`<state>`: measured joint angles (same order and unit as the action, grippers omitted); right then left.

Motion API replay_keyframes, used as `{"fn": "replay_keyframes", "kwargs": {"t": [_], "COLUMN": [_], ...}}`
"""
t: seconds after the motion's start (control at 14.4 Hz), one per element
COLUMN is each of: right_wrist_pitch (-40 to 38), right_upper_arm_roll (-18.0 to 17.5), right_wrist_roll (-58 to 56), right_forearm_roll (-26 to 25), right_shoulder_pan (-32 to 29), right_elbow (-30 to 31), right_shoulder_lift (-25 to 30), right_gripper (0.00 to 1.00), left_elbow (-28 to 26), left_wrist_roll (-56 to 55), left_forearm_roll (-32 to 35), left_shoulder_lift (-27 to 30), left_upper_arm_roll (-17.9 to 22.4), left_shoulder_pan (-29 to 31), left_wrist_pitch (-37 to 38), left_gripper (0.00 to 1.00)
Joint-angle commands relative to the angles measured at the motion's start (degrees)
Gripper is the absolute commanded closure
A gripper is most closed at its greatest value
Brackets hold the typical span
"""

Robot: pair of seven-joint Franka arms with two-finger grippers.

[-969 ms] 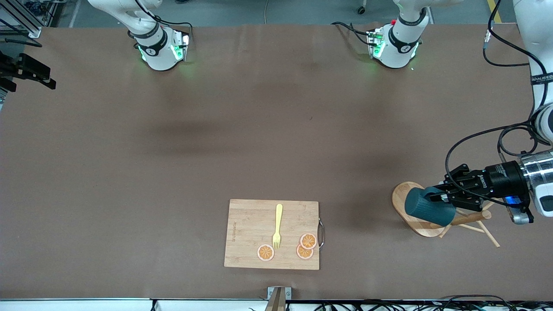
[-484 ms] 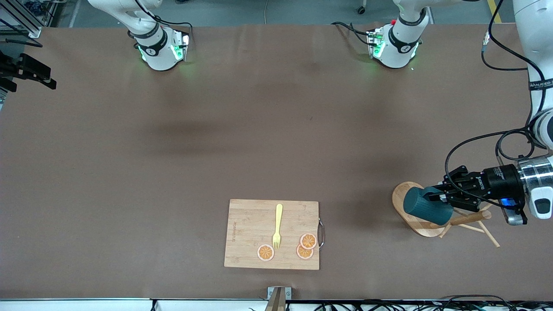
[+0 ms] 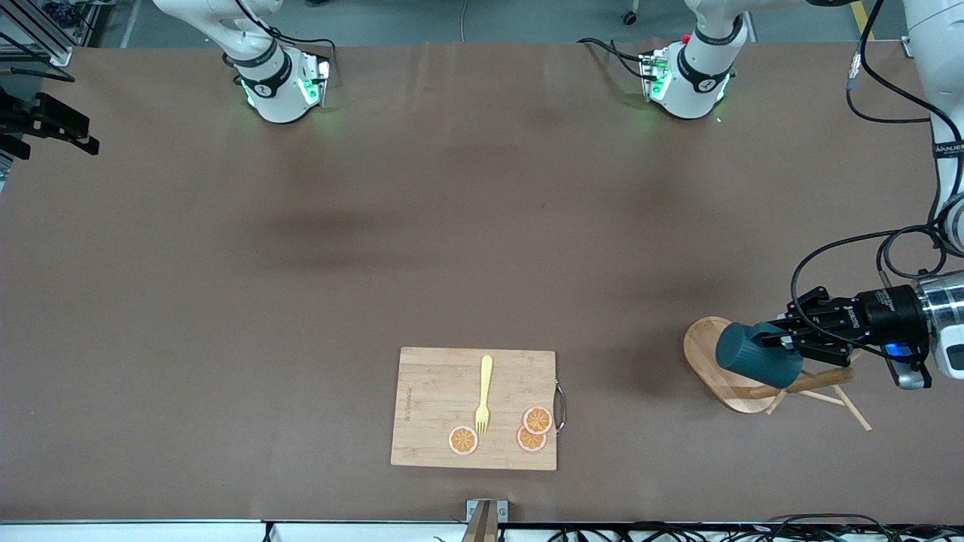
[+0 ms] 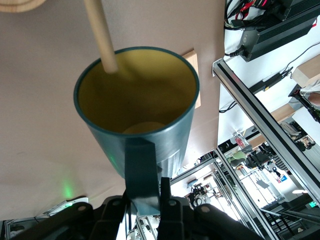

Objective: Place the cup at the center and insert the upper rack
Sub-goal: 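Hang the mug handle onto a stand peg with the left gripper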

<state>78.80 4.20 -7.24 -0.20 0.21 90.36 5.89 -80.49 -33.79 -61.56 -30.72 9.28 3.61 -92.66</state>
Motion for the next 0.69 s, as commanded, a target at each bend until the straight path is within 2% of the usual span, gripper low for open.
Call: {"fn": "replay_keyframes", "kwargs": {"t": [0.0,0.62], "right_wrist_pitch": [0.04,0.04], "right_upper_arm_roll": [-0.33,-0.33], "right_wrist_roll": [-0.5,-0.58], "right_forearm_roll": [-0.85,-0.85], "right_shoulder_pan": [-0.04,-0.04], "right_elbow": [1.75,1.75], "right_shoulder_lift": [1.76,1.76], "right_gripper": [0.0,0.0], "left_elbow": [-0.63,-0.55], "left_wrist_roll": [5.03,13.03], "left_forearm_roll": [-0.31,-0.23], "left_shoulder_lift": [-1.17,-2.23], "left_upper_arm_roll": [-0.06,-0.06], "left_shoulder_pan": [1.48,5.7], "left_wrist_pitch": [1.87,4.94], "left_gripper": [0.99,0.98]}}
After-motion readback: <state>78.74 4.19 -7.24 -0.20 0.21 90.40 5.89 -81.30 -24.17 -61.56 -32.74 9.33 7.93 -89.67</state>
